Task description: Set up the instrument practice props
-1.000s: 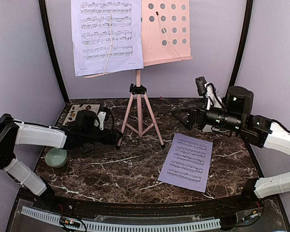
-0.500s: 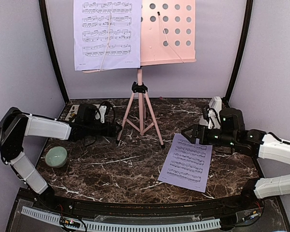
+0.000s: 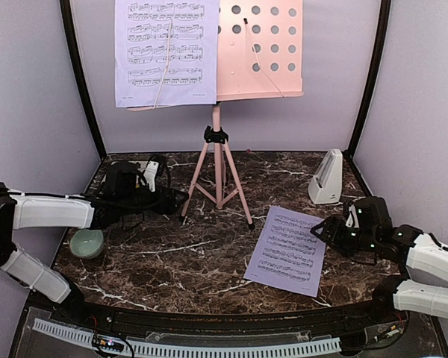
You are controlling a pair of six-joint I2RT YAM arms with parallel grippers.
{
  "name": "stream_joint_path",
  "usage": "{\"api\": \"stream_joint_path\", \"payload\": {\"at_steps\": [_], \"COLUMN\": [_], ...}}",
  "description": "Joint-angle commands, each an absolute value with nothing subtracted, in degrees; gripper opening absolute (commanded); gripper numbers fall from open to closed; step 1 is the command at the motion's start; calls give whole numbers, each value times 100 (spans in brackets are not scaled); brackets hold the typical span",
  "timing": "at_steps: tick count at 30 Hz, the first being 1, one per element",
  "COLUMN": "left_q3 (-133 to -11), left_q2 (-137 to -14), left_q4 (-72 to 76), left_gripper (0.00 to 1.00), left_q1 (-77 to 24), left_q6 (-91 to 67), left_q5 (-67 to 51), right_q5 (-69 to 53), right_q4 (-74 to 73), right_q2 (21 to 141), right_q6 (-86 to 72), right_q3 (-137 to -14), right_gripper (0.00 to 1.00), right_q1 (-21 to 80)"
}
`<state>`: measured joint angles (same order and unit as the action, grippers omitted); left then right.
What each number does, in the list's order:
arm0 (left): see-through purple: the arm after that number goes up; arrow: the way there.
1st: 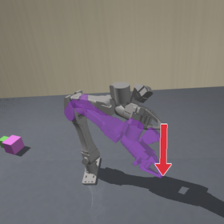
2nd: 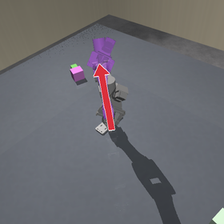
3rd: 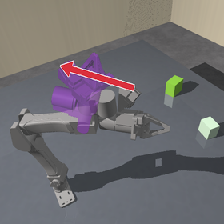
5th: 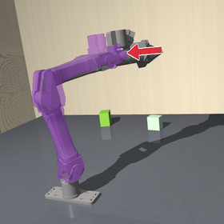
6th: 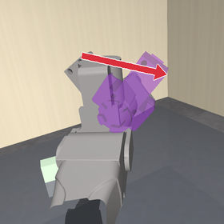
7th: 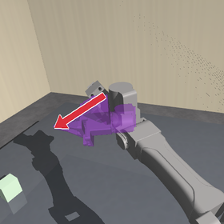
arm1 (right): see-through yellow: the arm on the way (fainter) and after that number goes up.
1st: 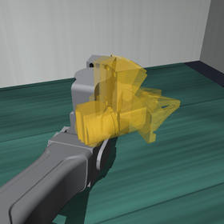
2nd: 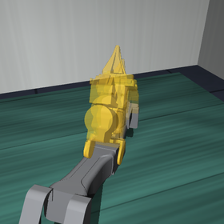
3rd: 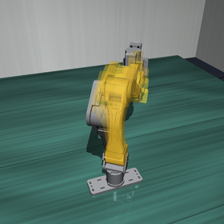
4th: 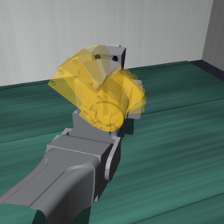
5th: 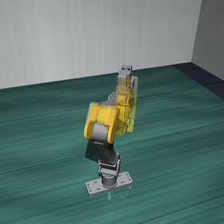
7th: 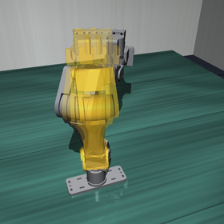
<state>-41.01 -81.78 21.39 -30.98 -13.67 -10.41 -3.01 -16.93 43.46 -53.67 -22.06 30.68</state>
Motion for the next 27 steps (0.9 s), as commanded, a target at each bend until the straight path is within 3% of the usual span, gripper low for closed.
{"api": "stream_joint_path", "payload": {"at_steps": [1, 6, 10, 20, 27], "left_q3": [-3641, -3020, -2670, -3056, -3759], "left_q2": [-7687, -7565, -7910, -9248, -10085], "left_q4": [2155, 2783, 3649, 4248, 4091], "left_gripper": [83, 80, 81, 85, 89], "left_q1": [-3665, -4267, -4731, -5651, -5959], "left_q6": [-1238, -2371, -3535, -5074, -5393], "left_q5": [-1205, -1712, -2075, -1751, -1499], "right_q5": [-730, -957, -800, -1385, -2064], "right_q4": [-1659, -1235, -1000, -66, 677], "right_q2": [4311, 4803, 5429, 6725, 7299], "right_q6": [-5562, -5077, -4786, -4404, -4450], "right_q3": [-1931, -1835, -1967, -1898, -1886], "right_gripper": [77, 68, 68, 68, 62], "right_q1": [2586, 2134, 2098, 2086, 2125]}}
